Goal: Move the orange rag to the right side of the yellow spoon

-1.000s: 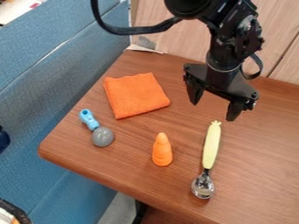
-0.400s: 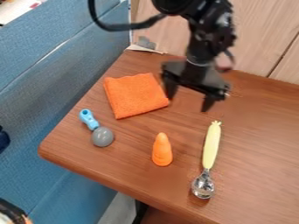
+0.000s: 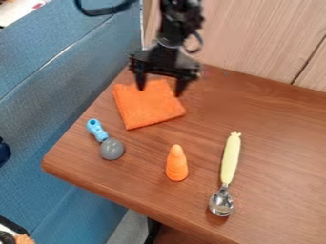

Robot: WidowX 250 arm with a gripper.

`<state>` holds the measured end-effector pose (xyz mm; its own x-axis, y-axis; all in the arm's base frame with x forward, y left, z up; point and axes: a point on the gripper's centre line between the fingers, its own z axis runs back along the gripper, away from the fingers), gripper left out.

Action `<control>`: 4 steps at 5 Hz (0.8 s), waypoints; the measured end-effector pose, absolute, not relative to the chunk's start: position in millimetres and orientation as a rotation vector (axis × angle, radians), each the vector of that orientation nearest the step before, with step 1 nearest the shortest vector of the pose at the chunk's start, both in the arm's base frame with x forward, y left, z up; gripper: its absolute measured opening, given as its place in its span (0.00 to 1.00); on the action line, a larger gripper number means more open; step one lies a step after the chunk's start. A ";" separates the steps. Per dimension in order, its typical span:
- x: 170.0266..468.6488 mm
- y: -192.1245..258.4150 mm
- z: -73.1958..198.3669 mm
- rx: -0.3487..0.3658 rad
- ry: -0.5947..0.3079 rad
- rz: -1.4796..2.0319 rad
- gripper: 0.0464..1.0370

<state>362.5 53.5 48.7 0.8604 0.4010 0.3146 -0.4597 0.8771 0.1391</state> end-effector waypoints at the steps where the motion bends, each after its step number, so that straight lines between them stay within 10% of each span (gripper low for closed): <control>1: 361.8 82.9 35.4 0.227 -0.232 0.563 0.96; 4: 376.3 88.0 -14.4 0.084 -0.137 0.659 0.96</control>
<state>376.3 88.0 -14.4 0.7821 0.6041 0.1529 -0.6151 0.7877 0.0340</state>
